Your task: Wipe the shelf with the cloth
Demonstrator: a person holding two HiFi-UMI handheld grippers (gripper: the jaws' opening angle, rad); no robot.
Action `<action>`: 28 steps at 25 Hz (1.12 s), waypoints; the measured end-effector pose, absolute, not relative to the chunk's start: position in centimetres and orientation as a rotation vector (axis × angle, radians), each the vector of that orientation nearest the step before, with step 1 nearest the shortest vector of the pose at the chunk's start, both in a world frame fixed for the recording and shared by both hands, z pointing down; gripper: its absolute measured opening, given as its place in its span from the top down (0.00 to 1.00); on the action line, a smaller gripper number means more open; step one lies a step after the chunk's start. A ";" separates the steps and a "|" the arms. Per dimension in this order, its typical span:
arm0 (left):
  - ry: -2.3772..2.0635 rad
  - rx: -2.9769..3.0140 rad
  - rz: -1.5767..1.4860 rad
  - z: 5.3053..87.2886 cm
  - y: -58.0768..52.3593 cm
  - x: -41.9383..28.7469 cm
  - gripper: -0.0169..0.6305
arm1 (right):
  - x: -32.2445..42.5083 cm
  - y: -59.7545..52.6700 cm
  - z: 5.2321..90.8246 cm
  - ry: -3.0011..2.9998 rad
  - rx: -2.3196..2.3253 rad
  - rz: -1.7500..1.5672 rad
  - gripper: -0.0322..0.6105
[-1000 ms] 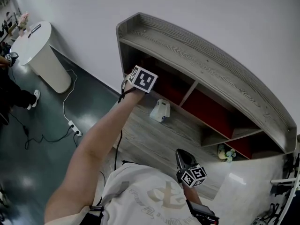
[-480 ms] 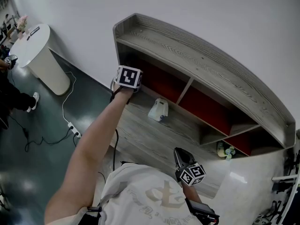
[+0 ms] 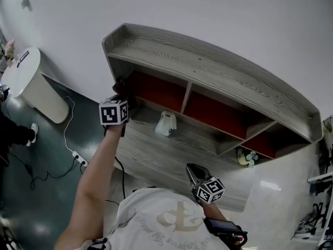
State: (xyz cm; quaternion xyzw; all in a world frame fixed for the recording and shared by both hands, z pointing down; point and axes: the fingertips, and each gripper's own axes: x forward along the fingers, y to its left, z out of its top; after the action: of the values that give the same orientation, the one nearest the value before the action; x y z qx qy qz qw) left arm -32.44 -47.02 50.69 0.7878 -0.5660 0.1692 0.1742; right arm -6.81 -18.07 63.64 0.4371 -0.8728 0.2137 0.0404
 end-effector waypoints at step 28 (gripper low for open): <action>-0.913 2.680 0.201 58.1 -24.3 -20.4 0.85 | -2.2 -13.8 60.9 -2.621 1.502 0.530 0.95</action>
State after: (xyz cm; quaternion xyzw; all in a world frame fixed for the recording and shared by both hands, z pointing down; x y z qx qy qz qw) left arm -20.41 -24.25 58.13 0.9334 -0.3179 0.0699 0.1511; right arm -2.18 -13.84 60.89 0.4895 -0.8539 0.1725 0.0374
